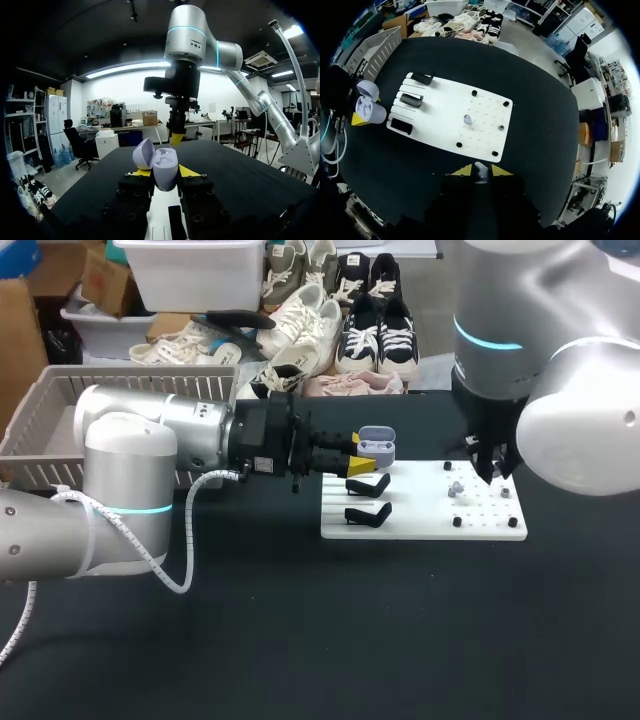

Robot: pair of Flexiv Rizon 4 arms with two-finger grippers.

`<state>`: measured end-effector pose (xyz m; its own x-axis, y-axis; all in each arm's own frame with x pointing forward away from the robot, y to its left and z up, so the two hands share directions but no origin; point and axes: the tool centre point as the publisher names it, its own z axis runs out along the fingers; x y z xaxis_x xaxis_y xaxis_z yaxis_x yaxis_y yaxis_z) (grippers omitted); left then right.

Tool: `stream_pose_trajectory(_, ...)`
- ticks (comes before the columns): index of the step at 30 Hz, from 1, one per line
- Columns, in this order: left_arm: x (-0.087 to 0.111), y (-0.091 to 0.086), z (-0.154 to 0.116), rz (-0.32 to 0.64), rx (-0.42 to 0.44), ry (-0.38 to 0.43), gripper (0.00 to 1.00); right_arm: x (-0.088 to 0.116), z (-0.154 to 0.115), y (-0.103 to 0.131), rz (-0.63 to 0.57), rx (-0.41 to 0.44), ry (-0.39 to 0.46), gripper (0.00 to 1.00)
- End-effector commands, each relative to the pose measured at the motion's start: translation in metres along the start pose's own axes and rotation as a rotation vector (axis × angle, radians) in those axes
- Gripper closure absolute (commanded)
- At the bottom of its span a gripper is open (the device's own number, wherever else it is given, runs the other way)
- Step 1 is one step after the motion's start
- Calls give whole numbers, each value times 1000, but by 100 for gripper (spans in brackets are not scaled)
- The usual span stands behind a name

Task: Pick up each earbud case from the left stands, insert the matching earbuds, close the lid, and place the case in the box.

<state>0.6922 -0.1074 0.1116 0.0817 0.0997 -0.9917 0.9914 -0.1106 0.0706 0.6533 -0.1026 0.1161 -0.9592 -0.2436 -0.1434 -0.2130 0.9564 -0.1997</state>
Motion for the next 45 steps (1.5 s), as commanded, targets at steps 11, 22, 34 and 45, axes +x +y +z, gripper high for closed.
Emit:
stream_pose_trajectory(11,1,1,0,1,0,-1,100,-16,-4,2,434,231,44,100)
stream_pose_trajectory(22,1,1,0,1,0,-1,100,-4,-3,7,657,209,143,100)
stream_pose_trajectory(34,1,1,0,1,0,-1,100,-4,-3,7,657,209,143,100)
stream_pose_trajectory(45,1,1,0,1,0,-1,100,-21,-40,33,784,246,130,100)
